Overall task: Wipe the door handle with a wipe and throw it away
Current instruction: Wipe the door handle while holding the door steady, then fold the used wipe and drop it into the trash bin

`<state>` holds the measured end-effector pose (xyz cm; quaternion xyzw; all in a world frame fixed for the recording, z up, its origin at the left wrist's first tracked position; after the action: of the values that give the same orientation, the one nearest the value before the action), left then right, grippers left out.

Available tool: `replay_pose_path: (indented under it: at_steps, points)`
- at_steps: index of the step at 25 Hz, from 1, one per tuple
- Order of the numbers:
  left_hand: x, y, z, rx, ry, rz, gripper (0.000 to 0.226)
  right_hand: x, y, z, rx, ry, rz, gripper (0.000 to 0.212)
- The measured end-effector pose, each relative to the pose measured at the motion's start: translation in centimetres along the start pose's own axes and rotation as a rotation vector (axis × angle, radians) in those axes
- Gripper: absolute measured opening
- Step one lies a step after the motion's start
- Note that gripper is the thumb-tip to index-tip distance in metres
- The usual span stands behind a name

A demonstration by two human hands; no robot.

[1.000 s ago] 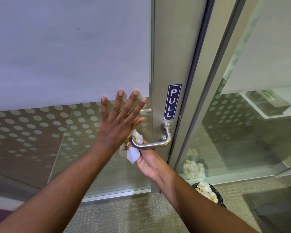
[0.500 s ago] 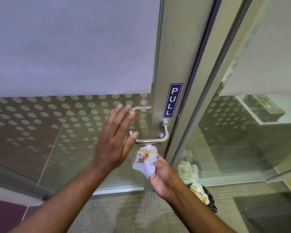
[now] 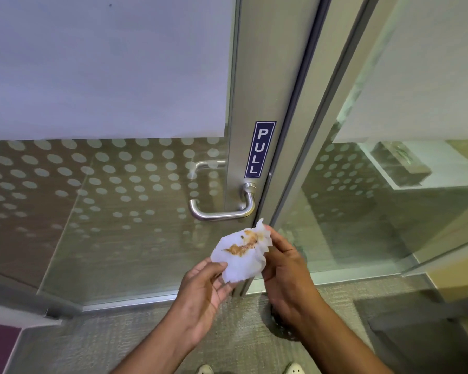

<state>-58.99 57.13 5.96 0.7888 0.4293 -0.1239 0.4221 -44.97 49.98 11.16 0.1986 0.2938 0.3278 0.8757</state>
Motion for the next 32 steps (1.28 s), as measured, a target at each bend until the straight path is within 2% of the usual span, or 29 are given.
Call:
replay_pose_path:
  at_steps: [3,6,10,12,14,17,19,20,22,24,25,28,32]
  points:
    - [-0.3,1.1,-1.3,-0.028,0.068,0.009,0.015,-0.8,-2.8,3.4,-0.361,-0.328,-0.15,0.023]
    - [-1.1,3.5,-2.2,0.022,0.165,0.044,0.021,-2.2,-3.2,5.3,-0.529,-0.499,-0.151,0.018]
    - [-1.9,8.0,-2.3,0.331,0.316,0.152,0.051,-2.8,-3.9,5.8,-0.514,-0.446,-0.158,0.019]
    - [-2.4,10.1,-2.7,0.58,0.474,0.172,0.048,-2.8,-5.0,5.9,-0.43,-0.373,-0.169,0.021]
    - [-2.6,11.5,-2.6,0.725,0.566,0.201,0.045,-2.9,-5.3,6.1,-0.328,-0.318,-0.118,0.019]
    - [-2.5,13.0,-2.2,0.798,0.628,0.188,0.053,-3.3,-5.7,7.0,-0.255,-0.271,-0.032,0.018]
    - [-2.1,13.5,-2.1,0.823,0.666,0.122,0.047,-3.8,-6.4,8.1,-0.341,-0.302,-0.028,0.017]
    - [-1.8,13.7,-1.8,0.822,0.662,0.082,0.042,-4.3,-6.9,9.2,-0.464,-0.377,-0.049,0.017]
    - [-1.1,14.0,-1.0,0.789,0.609,0.036,0.034,-6.0,-7.1,12.3,-0.819,-0.656,-0.094,0.018]
    - [-0.7,14.8,0.2,0.765,0.557,0.052,0.03,-7.6,-5.9,14.2,-1.089,-0.912,0.001,0.018]
    - [-0.4,15.5,0.9,0.754,0.526,0.071,0.03,-7.8,-5.6,14.5,-1.174,-0.967,0.081,0.017]
    - [0.7,16.8,3.8,0.629,0.34,0.14,0.029,-6.5,-6.8,15.2,-1.283,-0.923,0.197,0.016]
    - [1.7,18.5,7.8,0.429,0.044,0.213,0.025,-4.7,-11.6,16.6,-1.225,-0.8,0.116,0.026]
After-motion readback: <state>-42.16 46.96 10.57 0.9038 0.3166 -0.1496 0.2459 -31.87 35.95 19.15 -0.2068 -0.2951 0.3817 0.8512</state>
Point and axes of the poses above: each hand's wrist, its own x-axis towards the middle knuckle, its own y-axis out of the palm, z = x × y, the point moved 9 cm from there along x, towards the middle knuckle, and after that the axes turned 1 degree about -x, right-handed, at the moved point
